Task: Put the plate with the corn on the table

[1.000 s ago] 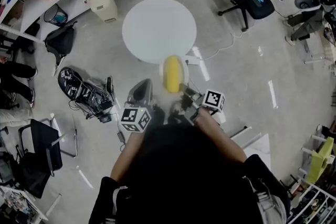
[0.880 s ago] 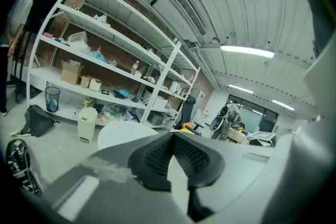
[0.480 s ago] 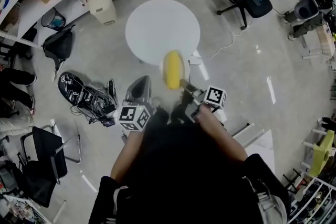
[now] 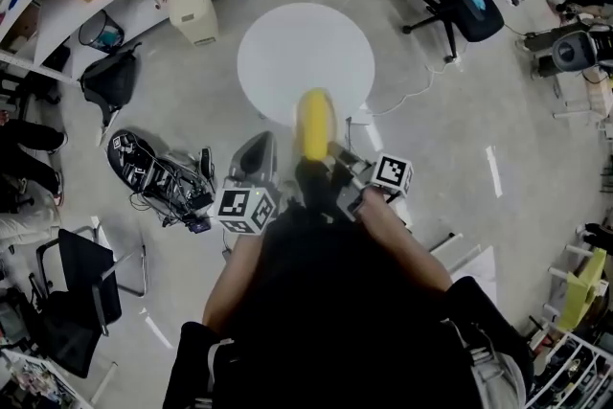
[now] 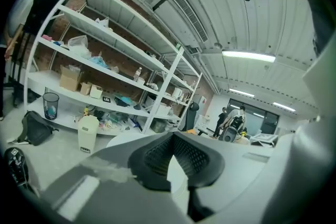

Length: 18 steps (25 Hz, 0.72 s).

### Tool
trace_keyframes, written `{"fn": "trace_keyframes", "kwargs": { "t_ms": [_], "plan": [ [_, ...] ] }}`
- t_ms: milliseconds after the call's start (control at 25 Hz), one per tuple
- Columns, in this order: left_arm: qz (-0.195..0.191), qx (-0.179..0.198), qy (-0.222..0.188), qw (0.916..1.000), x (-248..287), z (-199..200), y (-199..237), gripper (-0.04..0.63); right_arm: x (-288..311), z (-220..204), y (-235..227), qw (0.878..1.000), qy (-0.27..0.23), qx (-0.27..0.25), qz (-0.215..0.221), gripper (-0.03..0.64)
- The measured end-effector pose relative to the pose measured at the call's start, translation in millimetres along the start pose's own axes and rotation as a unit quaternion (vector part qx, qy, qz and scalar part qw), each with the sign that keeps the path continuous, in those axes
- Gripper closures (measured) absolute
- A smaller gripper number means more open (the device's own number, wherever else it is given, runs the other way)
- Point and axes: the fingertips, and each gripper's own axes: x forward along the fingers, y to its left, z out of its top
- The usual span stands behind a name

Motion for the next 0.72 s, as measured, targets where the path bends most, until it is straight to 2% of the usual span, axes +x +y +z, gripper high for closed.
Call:
{"fn": "trace_keyframes", "kwargs": {
  "t_ms": [320, 440, 720],
  "plan": [
    [0.017, -0.002, 0.000, 0.9999, 40.0, 13.6, 29.1, 0.589, 41.4, 34.2, 8.7, 1.000, 0.012, -0.005, 0.006, 0.586],
    [0.022, -0.004, 0.004, 0.9997, 60.0, 18.1, 34.7, 0.589, 50.7, 51.4, 10.3, 1.000, 0.017, -0.003, -0.009, 0.586],
    [0.033, -0.008, 0.006, 0.9994, 105.3, 30.6, 45.0, 0.589, 82.5, 91.4, 19.9, 0.999, 0.037, -0.010, -0.013, 0.586]
  ]
}}
